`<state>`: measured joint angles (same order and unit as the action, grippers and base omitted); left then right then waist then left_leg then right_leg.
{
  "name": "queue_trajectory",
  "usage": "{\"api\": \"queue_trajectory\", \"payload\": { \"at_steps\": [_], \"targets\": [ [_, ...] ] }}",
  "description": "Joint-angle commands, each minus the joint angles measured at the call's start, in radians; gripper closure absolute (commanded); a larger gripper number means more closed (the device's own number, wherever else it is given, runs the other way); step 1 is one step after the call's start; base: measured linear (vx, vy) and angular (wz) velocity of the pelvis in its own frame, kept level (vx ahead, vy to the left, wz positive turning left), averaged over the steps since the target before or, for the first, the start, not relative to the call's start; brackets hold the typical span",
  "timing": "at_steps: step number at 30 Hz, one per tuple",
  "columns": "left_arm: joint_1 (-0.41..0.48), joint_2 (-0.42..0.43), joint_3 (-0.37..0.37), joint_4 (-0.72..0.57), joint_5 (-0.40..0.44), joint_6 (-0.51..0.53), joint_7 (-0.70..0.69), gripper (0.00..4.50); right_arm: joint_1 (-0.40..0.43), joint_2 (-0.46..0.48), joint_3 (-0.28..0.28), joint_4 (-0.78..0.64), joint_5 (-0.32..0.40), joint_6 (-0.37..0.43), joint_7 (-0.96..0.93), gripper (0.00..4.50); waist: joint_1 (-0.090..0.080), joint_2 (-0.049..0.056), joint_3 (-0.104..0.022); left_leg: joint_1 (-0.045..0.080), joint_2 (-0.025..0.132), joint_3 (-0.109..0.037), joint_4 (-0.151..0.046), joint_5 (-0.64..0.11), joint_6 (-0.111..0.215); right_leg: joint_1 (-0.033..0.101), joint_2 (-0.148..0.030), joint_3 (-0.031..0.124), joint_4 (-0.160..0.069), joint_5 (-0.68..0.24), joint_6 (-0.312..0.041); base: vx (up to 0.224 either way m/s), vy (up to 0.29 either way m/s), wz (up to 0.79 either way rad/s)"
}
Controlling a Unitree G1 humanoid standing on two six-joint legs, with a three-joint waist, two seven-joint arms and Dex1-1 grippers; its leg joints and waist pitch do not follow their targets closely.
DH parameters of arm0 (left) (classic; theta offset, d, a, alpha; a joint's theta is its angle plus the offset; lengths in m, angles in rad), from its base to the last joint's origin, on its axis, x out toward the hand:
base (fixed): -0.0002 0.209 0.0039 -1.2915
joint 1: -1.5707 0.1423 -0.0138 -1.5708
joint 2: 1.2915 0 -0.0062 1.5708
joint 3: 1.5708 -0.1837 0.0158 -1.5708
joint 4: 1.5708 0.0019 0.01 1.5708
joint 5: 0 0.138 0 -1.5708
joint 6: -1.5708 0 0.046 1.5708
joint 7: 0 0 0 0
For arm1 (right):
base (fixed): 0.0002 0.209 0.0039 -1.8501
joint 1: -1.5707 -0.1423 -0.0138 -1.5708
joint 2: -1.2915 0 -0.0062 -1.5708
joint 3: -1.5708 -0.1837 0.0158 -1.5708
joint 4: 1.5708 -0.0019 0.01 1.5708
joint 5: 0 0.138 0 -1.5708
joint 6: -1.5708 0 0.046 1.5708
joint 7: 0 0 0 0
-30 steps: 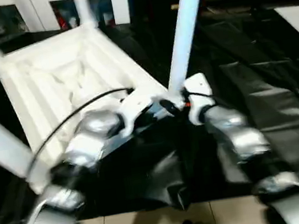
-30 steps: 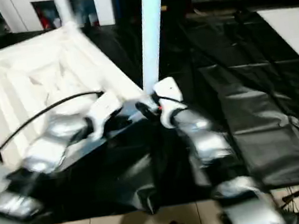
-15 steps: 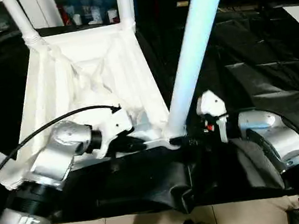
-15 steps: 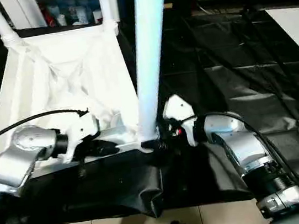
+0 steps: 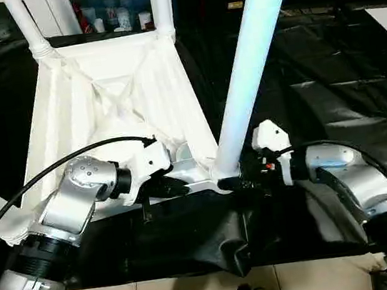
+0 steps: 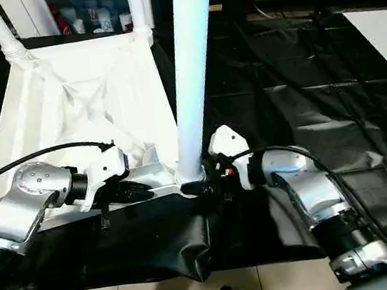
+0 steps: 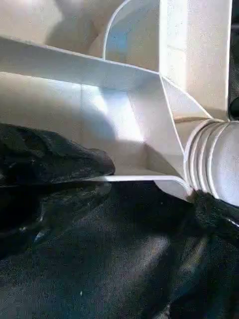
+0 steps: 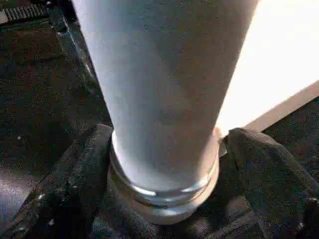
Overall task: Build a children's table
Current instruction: Rotate leg to tighten
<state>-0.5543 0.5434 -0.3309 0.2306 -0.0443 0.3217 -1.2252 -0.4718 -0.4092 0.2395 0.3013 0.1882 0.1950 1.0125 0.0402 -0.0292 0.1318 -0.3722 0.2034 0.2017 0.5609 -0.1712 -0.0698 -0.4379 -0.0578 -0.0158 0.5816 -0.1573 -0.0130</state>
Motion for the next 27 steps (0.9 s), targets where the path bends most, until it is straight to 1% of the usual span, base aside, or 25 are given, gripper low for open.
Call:
{"api": "queue_trajectory", "payload": {
  "at_steps": [1,7,9,11,15,18,19,20,21,22,23,24,25,26,27],
  "targets": [
    [0.025,0.000,-0.046,-0.009,0.002,0.013,-0.028,4.50,-0.013,-0.007,-0.009,0.014,-0.008,0.012,-0.006,0.96,0.000,0.001,-0.068,0.015,0.021,-0.004,-0.051,-0.121,0.078,0.063,-0.054,0.033,-0.038,-0.078,-0.268,0.000,0.000,0.00],
    [0.027,0.002,-0.046,-0.013,0.004,0.016,-0.033,4.50,-0.009,-0.005,-0.008,0.013,-0.008,0.009,-0.005,1.43,-0.001,0.002,-0.069,0.014,0.020,-0.005,-0.050,-0.125,0.073,0.063,-0.054,0.033,-0.037,-0.085,-0.265,0.000,0.000,0.00],
    [0.027,0.002,-0.046,-0.013,0.004,0.016,-0.034,4.50,-0.009,-0.003,-0.009,0.016,-0.009,0.007,-0.005,1.43,-0.001,0.002,-0.071,0.014,0.020,-0.005,-0.049,-0.118,0.075,0.064,-0.054,0.033,-0.035,-0.076,-0.267,0.000,0.000,0.00],
    [0.028,0.002,-0.047,-0.013,0.004,0.017,-0.035,4.50,-0.009,-0.001,-0.010,0.018,-0.011,0.004,-0.005,1.65,-0.001,0.002,-0.072,0.014,0.019,-0.004,-0.047,-0.110,0.077,0.065,-0.053,0.033,-0.033,-0.059,-0.271,0.000,0.000,0.00],
    [0.029,0.001,-0.048,-0.013,0.003,0.021,-0.035,4.50,-0.006,0.003,-0.015,0.021,-0.014,0.000,-0.020,1.74,0.000,0.002,-0.075,0.014,0.018,-0.004,-0.046,-0.103,0.083,0.067,-0.053,0.033,-0.031,-0.043,-0.277,0.000,0.000,0.00],
    [0.029,-0.013,-0.048,-0.004,0.006,0.036,-0.016,4.50,-0.009,0.024,-0.030,0.056,-0.033,-0.002,-0.092,1.78,-0.001,0.003,-0.073,0.014,0.019,-0.004,-0.046,-0.115,0.078,0.064,-0.054,0.033,-0.034,-0.066,-0.277,0.000,0.000,0.00],
    [0.024,-0.026,-0.045,0.008,0.015,0.051,0.013,4.50,-0.013,0.036,-0.036,0.075,-0.045,-0.002,-0.131,1.78,-0.002,0.002,-0.072,0.013,0.019,-0.004,-0.047,-0.121,0.073,0.064,-0.054,0.032,-0.035,-0.079,-0.274,0.000,0.000,0.00],
    [0.017,-0.046,-0.042,0.027,0.026,0.060,0.048,4.50,-0.016,0.053,-0.046,0.090,-0.051,0.005,-0.174,1.78,-0.004,0.000,-0.070,0.013,0.018,-0.005,-0.048,-0.141,0.062,0.063,-0.054,0.033,-0.040,-0.121,-0.265,0.000,0.000,0.00],
    [0.010,-0.066,-0.038,0.047,0.035,0.068,0.084,4.50,-0.017,0.069,-0.055,0.101,-0.055,0.009,-0.212,1.78,-0.005,-0.001,-0.066,0.013,0.017,-0.006,-0.049,-0.177,0.045,0.060,-0.056,0.033,-0.048,-0.195,-0.249,0.000,0.000,0.00],
    [0.006,-0.074,-0.035,0.057,0.038,0.070,0.098,4.50,-0.018,0.076,-0.061,0.105,-0.054,0.012,-0.227,1.78,-0.007,-0.002,-0.064,0.015,0.018,-0.006,-0.050,-0.196,0.036,0.058,-0.056,0.035,-0.052,-0.235,-0.239,0.000,0.000,0.00],
    [-0.004,-0.097,-0.029,0.085,0.047,0.076,0.136,4.50,-0.021,0.098,-0.077,0.117,-0.051,0.024,-0.274,1.78,-0.008,-0.004,-0.063,0.015,0.016,-0.008,-0.051,-0.226,0.021,0.057,-0.057,0.034,-0.059,-0.316,-0.214,0.000,0.000,0.00],
    [-0.016,-0.118,-0.028,0.112,0.057,0.080,0.167,4.50,-0.024,0.121,-0.096,0.129,-0.047,0.041,-0.324,1.78,-0.006,-0.004,-0.063,0.017,0.014,-0.011,-0.052,-0.241,0.010,0.054,-0.058,0.034,-0.066,-0.380,-0.185,0.000,0.000,0.00],
    [-0.041,-0.159,-0.023,0.164,0.077,0.087,0.237,4.50,-0.030,0.167,-0.129,0.148,-0.042,0.069,-0.425,1.78,-0.009,-0.006,-0.064,0.017,0.013,-0.011,-0.053,-0.243,0.007,0.054,-0.057,0.034,-0.067,-0.399,-0.176,-0.051,-0.008,-0.02],
    [-0.059,-0.192,-0.015,0.195,0.086,0.100,0.289,4.50,-0.033,0.196,-0.147,0.159,-0.043,0.083,-0.489,1.78,-0.008,-0.004,-0.063,0.015,0.011,-0.013,-0.053,-0.244,-0.004,0.051,-0.058,0.033,-0.071,-0.431,-0.159,-0.050,-0.007,-0.02],
    [-0.062,-0.197,-0.013,0.200,0.087,0.102,0.299,4.50,-0.033,0.201,-0.149,0.161,-0.043,0.085,-0.500,1.78,-0.008,-0.006,-0.066,0.019,0.012,-0.015,-0.054,-0.251,-0.010,0.049,-0.058,0.032,-0.074,-0.452,-0.145,-0.050,-0.007,-0.02]
  ]
}}
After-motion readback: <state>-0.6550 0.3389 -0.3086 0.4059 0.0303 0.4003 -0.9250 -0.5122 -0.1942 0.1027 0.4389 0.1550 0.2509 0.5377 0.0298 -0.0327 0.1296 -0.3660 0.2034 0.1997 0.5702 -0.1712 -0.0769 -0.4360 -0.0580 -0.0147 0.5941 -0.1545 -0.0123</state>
